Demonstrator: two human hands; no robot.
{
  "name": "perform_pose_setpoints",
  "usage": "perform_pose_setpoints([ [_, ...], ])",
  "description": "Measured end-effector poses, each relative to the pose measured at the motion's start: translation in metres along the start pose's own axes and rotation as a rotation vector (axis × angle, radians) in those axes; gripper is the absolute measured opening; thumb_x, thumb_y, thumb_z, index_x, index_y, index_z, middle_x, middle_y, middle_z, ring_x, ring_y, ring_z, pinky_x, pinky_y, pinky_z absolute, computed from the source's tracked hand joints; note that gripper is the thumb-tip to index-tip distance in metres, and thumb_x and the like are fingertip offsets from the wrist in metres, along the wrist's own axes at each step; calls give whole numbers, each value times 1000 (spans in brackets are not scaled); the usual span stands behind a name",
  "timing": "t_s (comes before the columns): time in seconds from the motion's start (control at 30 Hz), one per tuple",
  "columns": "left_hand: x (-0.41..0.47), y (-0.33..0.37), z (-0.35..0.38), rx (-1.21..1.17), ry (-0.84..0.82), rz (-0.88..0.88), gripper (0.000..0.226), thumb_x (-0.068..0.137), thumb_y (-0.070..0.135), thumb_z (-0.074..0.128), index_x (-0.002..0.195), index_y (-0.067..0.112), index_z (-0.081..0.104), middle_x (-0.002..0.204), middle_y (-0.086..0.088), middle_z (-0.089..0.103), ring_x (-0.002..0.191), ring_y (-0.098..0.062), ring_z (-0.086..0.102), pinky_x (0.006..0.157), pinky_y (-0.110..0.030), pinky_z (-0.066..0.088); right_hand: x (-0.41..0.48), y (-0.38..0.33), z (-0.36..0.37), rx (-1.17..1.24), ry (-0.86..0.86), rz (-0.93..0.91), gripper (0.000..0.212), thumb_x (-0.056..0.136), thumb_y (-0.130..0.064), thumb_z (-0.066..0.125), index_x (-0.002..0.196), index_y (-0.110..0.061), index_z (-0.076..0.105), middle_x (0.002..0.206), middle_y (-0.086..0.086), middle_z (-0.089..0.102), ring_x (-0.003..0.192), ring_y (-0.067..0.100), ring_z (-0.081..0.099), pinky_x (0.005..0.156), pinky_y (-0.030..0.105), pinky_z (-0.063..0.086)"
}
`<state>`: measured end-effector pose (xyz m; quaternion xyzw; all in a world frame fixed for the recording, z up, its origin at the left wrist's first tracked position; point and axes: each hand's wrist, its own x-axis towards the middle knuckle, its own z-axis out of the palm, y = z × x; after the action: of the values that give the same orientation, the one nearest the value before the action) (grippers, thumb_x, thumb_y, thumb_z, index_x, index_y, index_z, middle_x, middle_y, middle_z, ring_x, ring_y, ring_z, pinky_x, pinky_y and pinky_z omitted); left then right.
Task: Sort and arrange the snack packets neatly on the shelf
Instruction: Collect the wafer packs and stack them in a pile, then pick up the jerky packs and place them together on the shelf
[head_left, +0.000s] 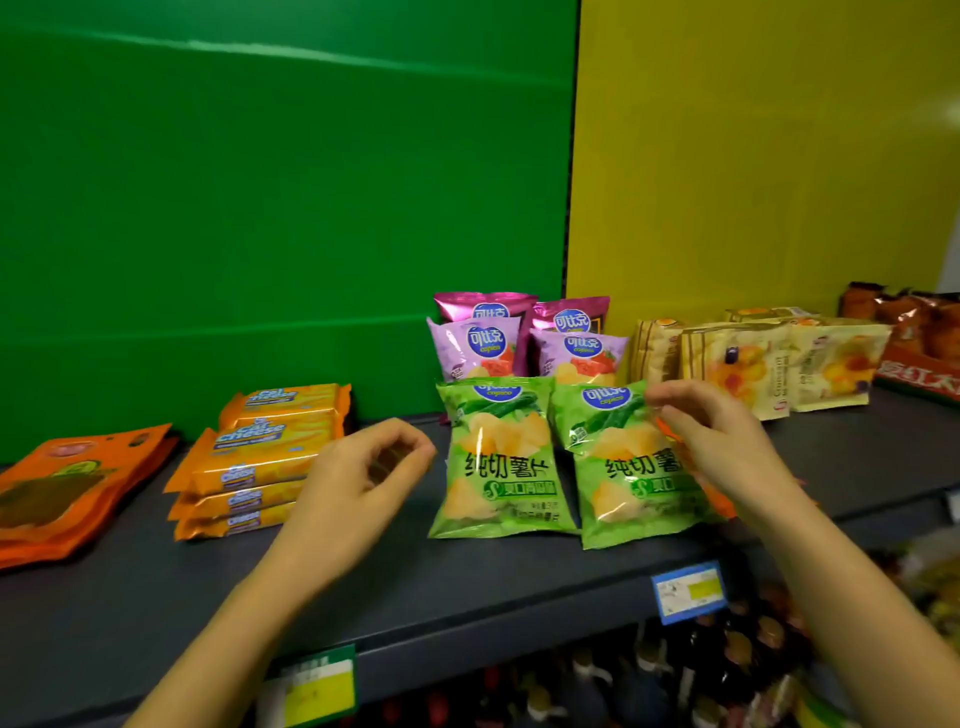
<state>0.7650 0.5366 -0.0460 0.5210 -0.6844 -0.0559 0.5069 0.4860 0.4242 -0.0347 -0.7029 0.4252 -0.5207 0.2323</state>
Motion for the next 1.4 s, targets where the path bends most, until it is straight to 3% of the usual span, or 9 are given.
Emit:
perform_pose_setpoints([
  [0.2,8,43,101,-5,-39,-1,33,74,52,48,73,23,63,69,5,64,59,-9,55,63,-35,46,21,75,-80,-186,-8,250,15,88,-16,58,99,-19,66,109,6,65,98,17,55,79,25,35],
  [0.33,16,72,166,-40,-46,-28,30,75,50,49,72,24,62,70,3,67,63,-17,62,63,-36,48,42,106,-102,-425,-199,389,43,85,-42,58,115,-12,60,116,7,63,108,23,56,80,26,37],
  [0.6,28,110,261,119,-4,-48,9,83,29,52,78,25,59,67,14,56,65,-10,55,66,-26,42,69,150,-100,-550,-419,334,41,72,-61,61,69,-20,58,84,3,65,89,23,61,75,31,44],
  [0.7,31,118,284,176,20,-35,9,89,18,52,93,14,59,85,5,60,76,-11,54,72,-22,40,73,157,-104,-501,-428,289,49,76,-54,62,49,-17,46,58,-3,53,71,19,54,59,30,36],
  [0.87,41,122,305,417,19,-137,24,94,17,41,113,4,49,115,-13,54,108,-27,50,90,-30,34,75,169,-123,-369,-477,217,51,80,-38,64,43,-17,37,36,-8,40,48,11,36,52,28,27],
  [1.0,45,126,313,543,-54,-256,25,96,18,34,113,3,44,120,-17,52,109,-31,49,87,-34,34,66,181,-144,-244,-521,201,23,82,-29,62,64,-13,61,61,4,57,58,14,47,64,29,35],
  [1.23,45,128,318,452,-84,-357,41,96,30,36,127,3,36,135,-17,47,119,-33,49,95,-37,36,34,191,-185,-82,-385,49,17,92,-31,51,90,-21,65,89,-2,72,85,16,67,80,39,49],
  [1.33,47,135,317,447,-142,-411,58,96,44,31,137,3,30,141,-18,45,126,-34,45,96,-36,36,24,189,-198,214,-310,128,19,89,-32,55,99,-18,64,93,8,73,79,19,72,71,36,55],
  [1.4,49,141,317,315,-193,-444,59,93,53,28,134,13,40,132,-12,56,122,-30,50,95,-35,37,19,184,-206,383,-293,163,45,71,-52,66,99,-18,64,90,8,74,71,14,72,60,25,55],
])
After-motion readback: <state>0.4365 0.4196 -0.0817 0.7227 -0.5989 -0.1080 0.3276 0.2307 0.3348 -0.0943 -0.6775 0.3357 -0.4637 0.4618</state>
